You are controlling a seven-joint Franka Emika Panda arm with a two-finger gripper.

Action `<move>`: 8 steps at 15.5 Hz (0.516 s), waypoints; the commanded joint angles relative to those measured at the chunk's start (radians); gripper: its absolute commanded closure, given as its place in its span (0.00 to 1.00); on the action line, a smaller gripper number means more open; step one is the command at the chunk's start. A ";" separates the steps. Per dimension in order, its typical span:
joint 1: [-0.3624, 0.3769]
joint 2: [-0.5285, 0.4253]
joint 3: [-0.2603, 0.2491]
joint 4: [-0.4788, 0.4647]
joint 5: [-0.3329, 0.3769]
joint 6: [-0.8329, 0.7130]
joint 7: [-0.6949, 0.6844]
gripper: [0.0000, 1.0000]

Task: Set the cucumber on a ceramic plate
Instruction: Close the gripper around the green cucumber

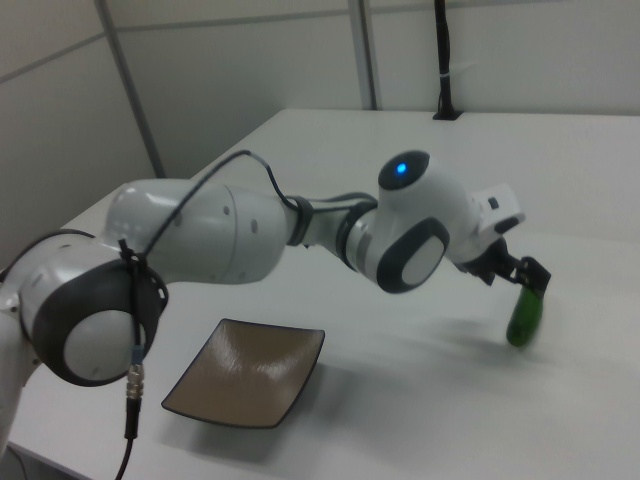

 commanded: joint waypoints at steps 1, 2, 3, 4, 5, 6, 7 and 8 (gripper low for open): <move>-0.001 0.076 -0.002 0.038 0.002 0.068 -0.003 0.00; -0.001 0.087 -0.002 0.039 0.000 0.079 -0.003 0.00; 0.000 0.098 -0.002 0.053 0.002 0.083 -0.003 0.00; 0.000 0.107 -0.002 0.055 0.000 0.085 -0.003 0.00; -0.001 0.107 -0.002 0.055 0.000 0.085 -0.004 0.00; -0.001 0.109 -0.002 0.055 0.000 0.085 -0.006 0.00; -0.001 0.110 -0.002 0.053 0.000 0.086 -0.006 0.00; -0.001 0.118 -0.002 0.053 0.000 0.086 -0.006 0.00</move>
